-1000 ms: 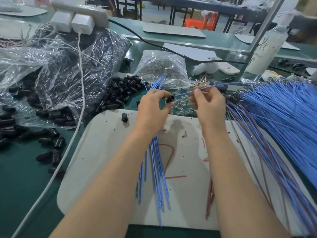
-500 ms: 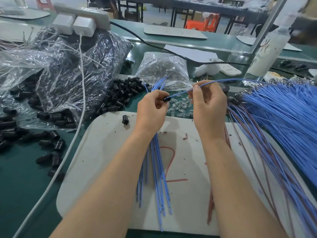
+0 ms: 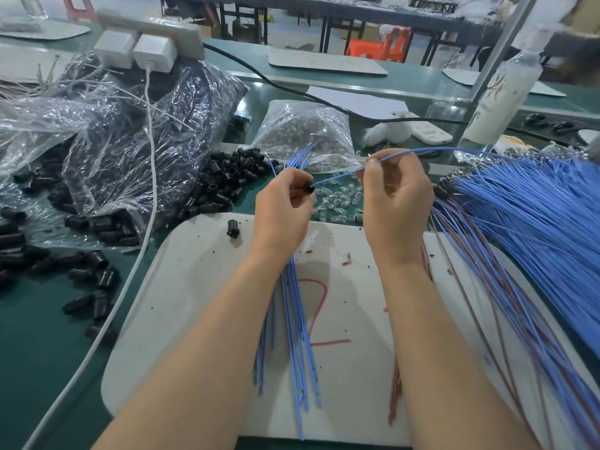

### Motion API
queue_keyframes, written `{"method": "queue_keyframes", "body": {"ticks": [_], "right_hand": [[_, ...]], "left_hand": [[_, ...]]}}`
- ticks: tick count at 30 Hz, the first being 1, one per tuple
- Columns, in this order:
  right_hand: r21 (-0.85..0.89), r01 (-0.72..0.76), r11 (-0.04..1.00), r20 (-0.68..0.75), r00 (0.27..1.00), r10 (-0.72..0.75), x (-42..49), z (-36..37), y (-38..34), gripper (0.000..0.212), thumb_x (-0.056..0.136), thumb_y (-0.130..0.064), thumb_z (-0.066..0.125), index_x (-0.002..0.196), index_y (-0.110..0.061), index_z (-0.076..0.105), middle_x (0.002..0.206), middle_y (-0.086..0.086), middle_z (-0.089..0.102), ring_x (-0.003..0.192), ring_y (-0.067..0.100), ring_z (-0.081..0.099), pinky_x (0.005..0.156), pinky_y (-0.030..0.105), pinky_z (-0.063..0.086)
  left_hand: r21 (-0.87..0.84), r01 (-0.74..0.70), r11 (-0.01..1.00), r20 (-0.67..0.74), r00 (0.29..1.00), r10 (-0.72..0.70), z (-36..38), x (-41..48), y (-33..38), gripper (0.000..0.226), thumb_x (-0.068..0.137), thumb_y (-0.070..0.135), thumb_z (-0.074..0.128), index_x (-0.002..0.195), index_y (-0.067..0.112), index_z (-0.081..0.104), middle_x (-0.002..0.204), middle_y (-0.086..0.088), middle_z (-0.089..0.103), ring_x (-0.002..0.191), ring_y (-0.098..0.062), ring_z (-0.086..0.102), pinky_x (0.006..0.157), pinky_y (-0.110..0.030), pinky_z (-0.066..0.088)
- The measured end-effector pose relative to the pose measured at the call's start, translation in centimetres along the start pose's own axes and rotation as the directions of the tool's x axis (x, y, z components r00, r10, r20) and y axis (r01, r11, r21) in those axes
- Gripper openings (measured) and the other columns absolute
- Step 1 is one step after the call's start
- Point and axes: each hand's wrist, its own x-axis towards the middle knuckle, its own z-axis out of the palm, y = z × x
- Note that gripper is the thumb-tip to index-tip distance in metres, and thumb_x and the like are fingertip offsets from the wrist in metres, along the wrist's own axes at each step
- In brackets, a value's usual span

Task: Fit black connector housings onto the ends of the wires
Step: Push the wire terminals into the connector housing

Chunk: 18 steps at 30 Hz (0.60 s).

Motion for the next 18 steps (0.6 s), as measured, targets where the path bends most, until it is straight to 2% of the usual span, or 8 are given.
{"method": "queue_keyframes", "body": {"ticks": [3, 7, 10, 12, 15, 18], "right_hand": [[-0.043, 0.071, 0.997, 0.018, 0.997, -0.07, -0.19, 0.16, -0.05, 0.007, 0.087, -0.01, 0.054, 0.086, -0.011, 0.061, 0.069, -0.017, 0.056, 0.062, -0.007, 0.055, 0.064, 0.007, 0.041], [-0.08, 0.119, 0.99, 0.06, 0.992, -0.114, -0.37, 0.24, -0.09, 0.009, 0.088, -0.01, 0.055, 0.087, -0.006, 0.063, 0.073, -0.004, 0.06, 0.066, 0.007, 0.055, 0.064, 0.012, 0.043], [-0.055, 0.085, 0.995, 0.089, 0.993, -0.08, -0.36, 0.28, -0.11, 0.008, 0.089, -0.009, 0.055, 0.087, -0.009, 0.062, 0.075, -0.002, 0.062, 0.068, 0.007, 0.058, 0.066, 0.013, 0.045], [-0.02, 0.016, 1.0, 0.116, 0.993, -0.014, -0.25, 0.28, 0.02, 0.008, 0.09, -0.009, 0.055, 0.086, -0.013, 0.061, 0.076, -0.001, 0.064, 0.068, 0.005, 0.059, 0.069, 0.016, 0.047], [0.083, -0.185, 0.979, 0.164, 0.972, 0.169, 0.13, 0.29, 0.34, 0.012, 0.094, -0.01, 0.054, 0.085, -0.014, 0.061, 0.077, 0.004, 0.067, 0.07, 0.01, 0.064, 0.07, 0.026, 0.052], [0.198, -0.331, 0.923, 0.176, 0.938, 0.299, 0.52, 0.17, 0.64, 0.013, 0.095, -0.009, 0.054, 0.086, -0.011, 0.063, 0.074, 0.0, 0.067, 0.065, 0.001, 0.063, 0.065, 0.018, 0.051]], "left_hand": [[0.002, -0.005, 1.0, 0.004, 1.0, 0.005, 0.0, -0.02, 0.03, 0.016, 0.086, 0.003, 0.061, 0.098, 0.013, 0.065, 0.087, 0.006, 0.065, 0.081, -0.002, 0.061, 0.076, -0.006, 0.046], [0.063, -0.041, 0.997, 0.036, 0.999, 0.039, 0.08, -0.1, 0.08, 0.017, 0.088, 0.005, 0.059, 0.1, 0.014, 0.068, 0.089, 0.004, 0.066, 0.077, 0.002, 0.058, 0.073, -0.005, 0.044], [0.151, -0.098, 0.984, 0.065, 0.994, 0.089, 0.09, -0.17, 0.07, 0.021, 0.09, 0.009, 0.058, 0.107, 0.014, 0.068, 0.096, 0.004, 0.06, 0.084, -0.005, 0.055, 0.072, -0.005, 0.037], [0.202, -0.14, 0.969, 0.095, 0.988, 0.123, 0.13, -0.23, 0.11, 0.024, 0.091, 0.011, 0.057, 0.113, 0.015, 0.067, 0.1, 0.002, 0.058, 0.093, -0.011, 0.054, 0.077, -0.011, 0.035], [0.285, -0.214, 0.934, 0.129, 0.974, 0.184, 0.32, -0.31, 0.23, 0.028, 0.091, 0.011, 0.057, 0.118, 0.014, 0.065, 0.104, -0.004, 0.061, 0.102, -0.02, 0.05, 0.082, -0.016, 0.032], [0.342, -0.264, 0.902, 0.126, 0.964, 0.235, 0.44, -0.47, 0.48, 0.031, 0.091, 0.012, 0.058, 0.122, 0.01, 0.062, 0.104, -0.006, 0.064, 0.102, -0.023, 0.05, 0.082, -0.017, 0.03]]}}
